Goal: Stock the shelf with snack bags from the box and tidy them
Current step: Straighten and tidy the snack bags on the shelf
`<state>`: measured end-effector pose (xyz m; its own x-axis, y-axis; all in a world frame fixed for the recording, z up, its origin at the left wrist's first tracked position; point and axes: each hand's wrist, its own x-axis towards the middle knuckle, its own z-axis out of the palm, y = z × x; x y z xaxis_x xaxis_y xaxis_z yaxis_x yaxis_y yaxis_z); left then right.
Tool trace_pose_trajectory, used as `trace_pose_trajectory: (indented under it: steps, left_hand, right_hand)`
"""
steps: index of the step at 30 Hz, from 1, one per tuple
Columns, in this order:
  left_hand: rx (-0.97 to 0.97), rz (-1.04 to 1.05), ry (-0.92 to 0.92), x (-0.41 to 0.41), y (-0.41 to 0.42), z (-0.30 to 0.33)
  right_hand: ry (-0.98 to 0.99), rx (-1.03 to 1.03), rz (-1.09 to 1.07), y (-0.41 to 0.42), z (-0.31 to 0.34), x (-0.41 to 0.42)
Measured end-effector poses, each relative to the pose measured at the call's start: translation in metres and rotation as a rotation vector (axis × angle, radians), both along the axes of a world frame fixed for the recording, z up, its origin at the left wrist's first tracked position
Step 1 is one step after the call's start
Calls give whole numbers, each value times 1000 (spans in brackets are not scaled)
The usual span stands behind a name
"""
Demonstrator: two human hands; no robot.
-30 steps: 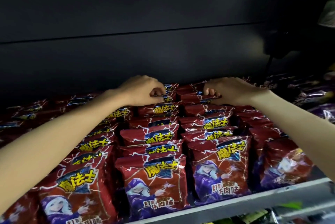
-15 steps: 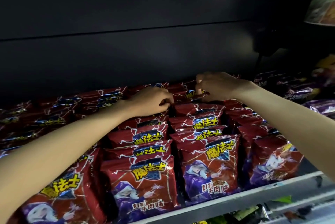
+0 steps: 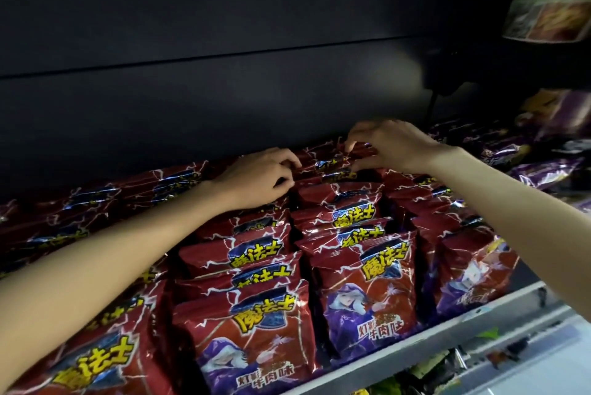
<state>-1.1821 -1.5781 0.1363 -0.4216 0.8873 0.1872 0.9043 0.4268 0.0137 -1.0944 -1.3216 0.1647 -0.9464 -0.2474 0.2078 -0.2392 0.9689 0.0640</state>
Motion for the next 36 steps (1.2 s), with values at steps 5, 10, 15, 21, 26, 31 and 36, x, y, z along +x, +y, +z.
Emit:
trace_pose_trajectory:
  steps: [5, 10, 15, 21, 26, 31, 36]
  left_hand:
    - [91, 33, -5, -2, 3, 21]
    - [294, -94, -18, 10, 47, 32]
    - [68, -50, -133, 15, 101, 19]
    - [16, 2, -127, 18, 125, 12]
    - [37, 75, -153, 23, 128, 10]
    - [21, 143, -67, 33, 135, 12]
    - [75, 163, 27, 36, 143, 10]
  right_hand:
    - [42, -211, -180, 48, 7, 36]
    - [-36, -228, -202, 68, -1, 37]
    - [-157, -188, -118, 80, -6, 25]
    - [-273, -243, -24, 99, -6, 21]
    - [-223, -224, 10, 109, -7, 13]
    - [-130, -241, 24, 108, -16, 5]
    - [-67, -295, -139, 114, -28, 4]
